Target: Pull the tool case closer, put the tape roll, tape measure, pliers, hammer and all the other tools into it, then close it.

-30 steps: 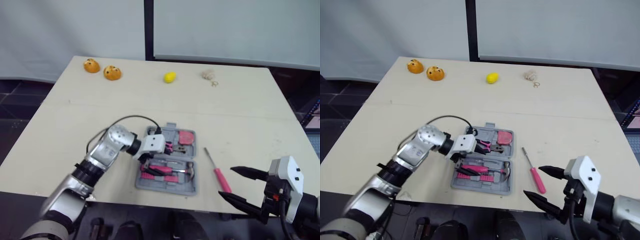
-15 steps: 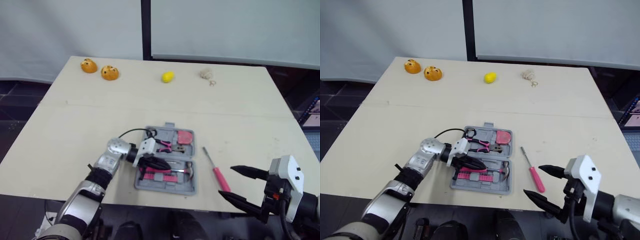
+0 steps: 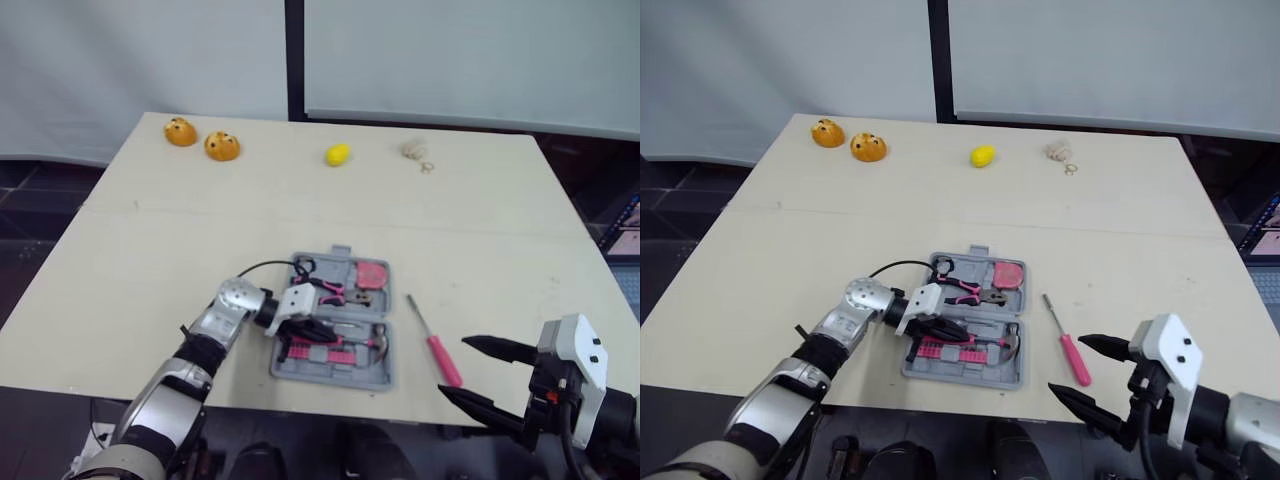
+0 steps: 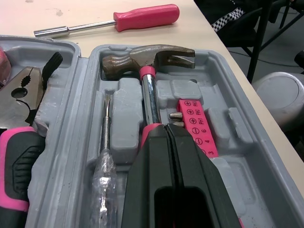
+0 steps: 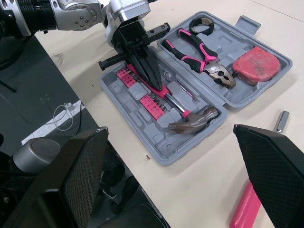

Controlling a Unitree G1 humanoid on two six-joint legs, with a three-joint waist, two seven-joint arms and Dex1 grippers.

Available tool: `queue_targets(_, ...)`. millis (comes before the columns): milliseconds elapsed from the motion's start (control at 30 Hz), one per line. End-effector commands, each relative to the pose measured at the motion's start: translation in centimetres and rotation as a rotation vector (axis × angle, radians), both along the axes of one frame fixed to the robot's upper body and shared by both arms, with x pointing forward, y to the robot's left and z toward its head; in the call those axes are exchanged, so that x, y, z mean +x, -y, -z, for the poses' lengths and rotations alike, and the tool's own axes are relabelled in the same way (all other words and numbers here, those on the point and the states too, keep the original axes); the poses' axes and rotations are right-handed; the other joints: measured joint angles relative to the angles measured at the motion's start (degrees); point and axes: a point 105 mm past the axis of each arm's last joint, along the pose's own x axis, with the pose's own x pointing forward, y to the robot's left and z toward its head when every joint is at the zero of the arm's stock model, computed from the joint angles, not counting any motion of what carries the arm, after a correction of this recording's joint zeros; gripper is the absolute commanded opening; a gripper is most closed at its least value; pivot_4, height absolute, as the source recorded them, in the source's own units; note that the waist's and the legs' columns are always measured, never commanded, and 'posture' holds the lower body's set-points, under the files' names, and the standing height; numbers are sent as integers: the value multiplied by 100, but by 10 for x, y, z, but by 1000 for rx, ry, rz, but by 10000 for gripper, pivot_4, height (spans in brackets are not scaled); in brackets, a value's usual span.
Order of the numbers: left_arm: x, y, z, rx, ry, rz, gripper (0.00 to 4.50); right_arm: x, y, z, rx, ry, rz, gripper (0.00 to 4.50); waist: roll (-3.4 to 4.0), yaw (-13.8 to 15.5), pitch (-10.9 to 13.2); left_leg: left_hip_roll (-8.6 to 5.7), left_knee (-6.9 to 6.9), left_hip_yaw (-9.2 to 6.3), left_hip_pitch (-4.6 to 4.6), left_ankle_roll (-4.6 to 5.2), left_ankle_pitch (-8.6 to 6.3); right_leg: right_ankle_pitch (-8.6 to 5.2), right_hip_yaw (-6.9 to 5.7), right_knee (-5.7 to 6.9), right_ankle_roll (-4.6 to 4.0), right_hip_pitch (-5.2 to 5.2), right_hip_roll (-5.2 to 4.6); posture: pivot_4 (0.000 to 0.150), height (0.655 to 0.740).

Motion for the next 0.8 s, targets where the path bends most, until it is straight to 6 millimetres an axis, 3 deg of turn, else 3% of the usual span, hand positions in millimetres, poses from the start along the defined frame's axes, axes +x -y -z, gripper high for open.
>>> queue_targets(33,-2,-10,32,191,-6,-17,309,0,1,-7,1,35,7,45000,-5,9,-5,0,0,0,2,0,0,0,0,0,0,2,0,1500,7400)
queue_targets(233,-12,-22,56,346,21,31,309,0,2,-6,-4,35,13,45000,10,0,-105,7,-17,-11,37,48,-40,-3,-17,-57,-7,82,-1,1500,7400)
queue_targets(333,-14,-22,57,345,17,34,309,0,3,-5,-7,34,19,45000,9,1,-148,8,-17,-21,50,52,-54,-29,-30,-69,-54,107,-9,1500,7400)
queue_targets(800,-18,-36,76,479,104,96,309,1,6,-2,-26,25,26,45000,15,0,-204,13,-20,-31,49,47,-59,-36,-43,-77,-65,110,-13,1500,7400)
